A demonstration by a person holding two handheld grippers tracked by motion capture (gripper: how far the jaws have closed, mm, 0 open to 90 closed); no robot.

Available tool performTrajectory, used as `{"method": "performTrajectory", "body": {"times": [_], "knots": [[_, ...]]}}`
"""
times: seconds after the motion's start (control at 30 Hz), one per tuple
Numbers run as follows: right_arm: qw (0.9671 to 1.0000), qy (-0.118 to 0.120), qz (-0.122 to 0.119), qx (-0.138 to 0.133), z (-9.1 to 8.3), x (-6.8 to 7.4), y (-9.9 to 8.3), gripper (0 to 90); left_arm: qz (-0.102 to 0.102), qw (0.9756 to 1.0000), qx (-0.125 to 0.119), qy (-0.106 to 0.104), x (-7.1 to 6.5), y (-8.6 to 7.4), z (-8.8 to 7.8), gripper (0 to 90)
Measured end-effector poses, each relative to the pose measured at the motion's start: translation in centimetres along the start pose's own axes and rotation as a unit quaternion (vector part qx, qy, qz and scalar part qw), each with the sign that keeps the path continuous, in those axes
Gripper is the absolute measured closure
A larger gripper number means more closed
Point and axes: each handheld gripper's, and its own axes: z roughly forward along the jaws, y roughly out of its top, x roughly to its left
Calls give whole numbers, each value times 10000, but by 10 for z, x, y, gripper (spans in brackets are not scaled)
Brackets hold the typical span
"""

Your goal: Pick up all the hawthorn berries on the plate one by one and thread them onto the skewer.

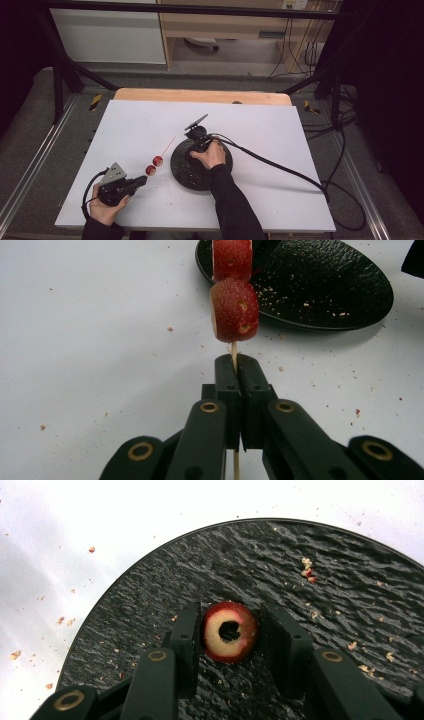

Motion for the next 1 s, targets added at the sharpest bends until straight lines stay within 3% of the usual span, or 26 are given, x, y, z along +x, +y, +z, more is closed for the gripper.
{"method": "performTrajectory", "body": {"times": [0.6, 1.0], "knots": [[9994, 113, 90, -329, -27, 2, -5, 625, 47, 10000, -35, -16, -4, 1, 0, 881], [9936, 360, 332, -1016, -51, -6, -34, 625, 74, 9999, -91, -33, -10, 2, 2, 881]]}}
